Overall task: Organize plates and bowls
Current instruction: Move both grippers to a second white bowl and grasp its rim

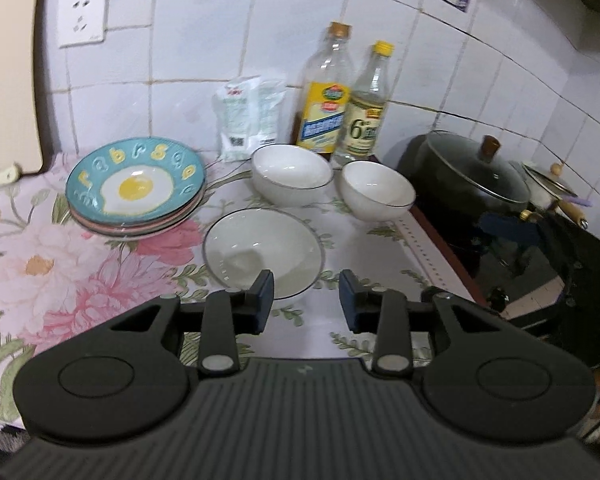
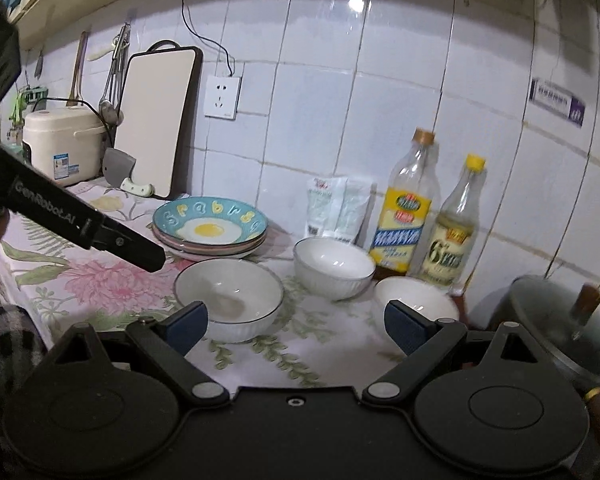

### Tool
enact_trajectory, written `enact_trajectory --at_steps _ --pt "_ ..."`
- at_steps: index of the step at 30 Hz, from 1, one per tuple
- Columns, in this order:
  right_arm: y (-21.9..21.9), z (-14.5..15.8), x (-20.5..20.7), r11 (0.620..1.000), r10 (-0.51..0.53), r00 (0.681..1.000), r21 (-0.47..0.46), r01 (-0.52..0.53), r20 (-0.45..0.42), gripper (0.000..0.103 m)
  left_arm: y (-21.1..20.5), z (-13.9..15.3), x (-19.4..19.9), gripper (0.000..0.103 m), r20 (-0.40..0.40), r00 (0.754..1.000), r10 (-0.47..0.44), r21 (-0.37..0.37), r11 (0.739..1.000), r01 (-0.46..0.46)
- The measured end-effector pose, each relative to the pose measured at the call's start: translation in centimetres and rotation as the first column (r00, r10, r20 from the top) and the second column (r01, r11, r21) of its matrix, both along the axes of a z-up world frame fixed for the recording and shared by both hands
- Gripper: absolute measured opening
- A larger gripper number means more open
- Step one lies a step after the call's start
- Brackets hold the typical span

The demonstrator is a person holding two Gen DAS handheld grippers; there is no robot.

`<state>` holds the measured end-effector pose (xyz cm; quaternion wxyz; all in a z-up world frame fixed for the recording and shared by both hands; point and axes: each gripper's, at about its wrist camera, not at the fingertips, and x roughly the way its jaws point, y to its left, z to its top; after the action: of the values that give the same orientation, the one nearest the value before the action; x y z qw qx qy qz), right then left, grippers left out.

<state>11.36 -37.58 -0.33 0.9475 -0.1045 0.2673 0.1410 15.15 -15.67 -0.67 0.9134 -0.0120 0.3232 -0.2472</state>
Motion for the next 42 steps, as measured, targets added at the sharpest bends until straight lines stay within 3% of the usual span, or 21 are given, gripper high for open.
enact_trajectory --at_steps 6,14,28,34,37,40,42 --pt "-1.4 -0.2 0.8 0.998 -0.043 0.998 -0.037 0.045 0.036 0.097 -3.0 1.7 0.4 0.04 0.019 0.998 -0.054 0.048 0.997 0.053" --pt "-4.4 -2.4 5.0 0.991 -0.119 0.992 0.064 0.12 -0.033 0.097 -7.5 1.2 4.3 0.041 0.028 0.996 -0.082 0.035 0.996 0.081" --pt "-8.9 -9.4 13.0 0.964 -0.185 0.96 0.148 0.219 -0.21 0.099 -14.5 -3.9 13.8 0.041 -0.114 0.993 0.004 -0.031 0.999 -0.007" --pt "-9.3 -11.7 15.9 0.964 -0.218 0.948 0.098 0.246 -0.233 0.1 -16.8 -6.1 16.7 0.039 -0.148 0.988 0.047 -0.032 0.998 -0.052" --pt "-10.1 -12.6 17.1 0.954 -0.238 0.937 0.118 0.274 -0.256 0.1 -17.6 -6.9 17.6 0.038 -0.156 0.986 0.059 -0.029 0.997 -0.065" --pt "-11.0 -13.3 18.2 0.948 -0.222 0.932 0.159 0.275 -0.285 0.1 -18.1 -7.8 18.3 0.034 -0.166 0.983 0.073 -0.018 0.997 -0.077" --pt "-11.1 -13.4 18.5 0.949 -0.207 0.934 0.172 0.264 -0.293 0.1 -18.3 -8.2 18.5 0.025 -0.169 0.984 0.059 -0.024 0.998 -0.064"
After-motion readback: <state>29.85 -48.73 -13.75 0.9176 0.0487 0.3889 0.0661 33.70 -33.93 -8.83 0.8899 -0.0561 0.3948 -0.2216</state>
